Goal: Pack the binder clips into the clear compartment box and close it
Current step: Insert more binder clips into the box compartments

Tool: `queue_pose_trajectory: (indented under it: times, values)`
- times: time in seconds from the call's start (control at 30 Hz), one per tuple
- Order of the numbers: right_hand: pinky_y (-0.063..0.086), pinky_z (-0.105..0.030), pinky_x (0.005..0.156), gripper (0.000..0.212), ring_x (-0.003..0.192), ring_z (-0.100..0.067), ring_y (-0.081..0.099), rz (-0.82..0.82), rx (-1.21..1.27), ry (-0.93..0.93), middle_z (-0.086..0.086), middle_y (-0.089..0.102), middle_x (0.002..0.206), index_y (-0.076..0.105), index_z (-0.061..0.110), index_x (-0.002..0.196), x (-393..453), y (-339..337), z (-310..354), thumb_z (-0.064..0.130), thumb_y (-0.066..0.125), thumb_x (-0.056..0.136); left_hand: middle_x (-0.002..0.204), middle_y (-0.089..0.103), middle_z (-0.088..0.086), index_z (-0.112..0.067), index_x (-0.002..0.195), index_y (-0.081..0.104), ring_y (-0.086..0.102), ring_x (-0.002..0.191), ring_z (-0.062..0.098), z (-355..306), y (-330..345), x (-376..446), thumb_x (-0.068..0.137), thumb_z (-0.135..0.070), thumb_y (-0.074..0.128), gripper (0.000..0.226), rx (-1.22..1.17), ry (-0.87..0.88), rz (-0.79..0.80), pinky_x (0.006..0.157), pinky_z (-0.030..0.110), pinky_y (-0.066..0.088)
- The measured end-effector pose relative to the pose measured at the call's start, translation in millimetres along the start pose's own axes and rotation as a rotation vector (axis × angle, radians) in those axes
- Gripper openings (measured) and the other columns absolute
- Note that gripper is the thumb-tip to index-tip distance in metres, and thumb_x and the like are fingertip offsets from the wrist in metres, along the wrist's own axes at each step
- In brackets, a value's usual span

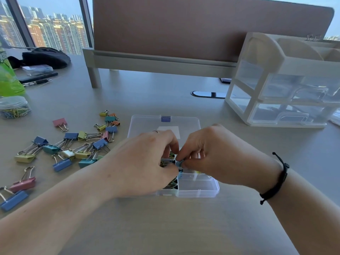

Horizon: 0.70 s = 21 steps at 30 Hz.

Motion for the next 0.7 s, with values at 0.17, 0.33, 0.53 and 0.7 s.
queue_pose_trajectory:
  times: [0.17,0.33,0.53,0.7]
  values:
    - [0.04,-0.01,0.064,0.021,0.073,-0.002,0.054,0.048,-0.166,-0.048,0.015,0.065,0.081,0.078,0.036,0.099,-1,4,9,0.023,0.065,0.09,0.078,0.047,-0.046,-0.039,0.097,0.051,0.048,0.067,-0.016,2,2,2,0.086,-0.036,0.06,0.014,-0.008,0.011,0.016,0.048,0.015,0.031]
    - [0.044,-0.016,0.067,0.025,0.074,-0.005,0.052,0.033,-0.188,-0.088,0.011,0.064,0.089,0.076,0.035,0.1,-3,2,16,0.018,0.059,0.094,0.073,0.053,-0.016,-0.037,0.092,0.059,0.05,0.064,-0.01,4,1,5,0.089,-0.03,0.056,0.008,-0.036,0.037,-0.025,0.05,0.016,0.028]
    - [0.045,-0.014,0.066,0.017,0.075,-0.004,0.056,0.002,-0.165,-0.052,0.014,0.065,0.081,0.074,0.029,0.096,-3,0,15,0.018,0.063,0.09,0.071,0.049,-0.013,-0.036,0.088,0.063,0.051,0.068,-0.002,7,3,6,0.09,-0.028,0.059,0.009,0.011,0.074,-0.046,0.051,0.016,0.028]
    - [0.046,-0.018,0.067,0.017,0.074,-0.007,0.056,0.017,-0.172,-0.047,0.011,0.066,0.082,0.074,0.028,0.096,-4,0,16,0.018,0.062,0.092,0.078,0.054,-0.016,-0.039,0.085,0.063,0.051,0.068,0.002,9,6,8,0.09,-0.035,0.062,0.007,-0.003,0.107,-0.062,0.057,0.022,0.034]
Point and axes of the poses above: each hand's wrist, its own x-axis towards the middle knuckle, its own y-axis out of the palm, z = x × y, the point moved 7 cm from there along x, towards the middle knuckle
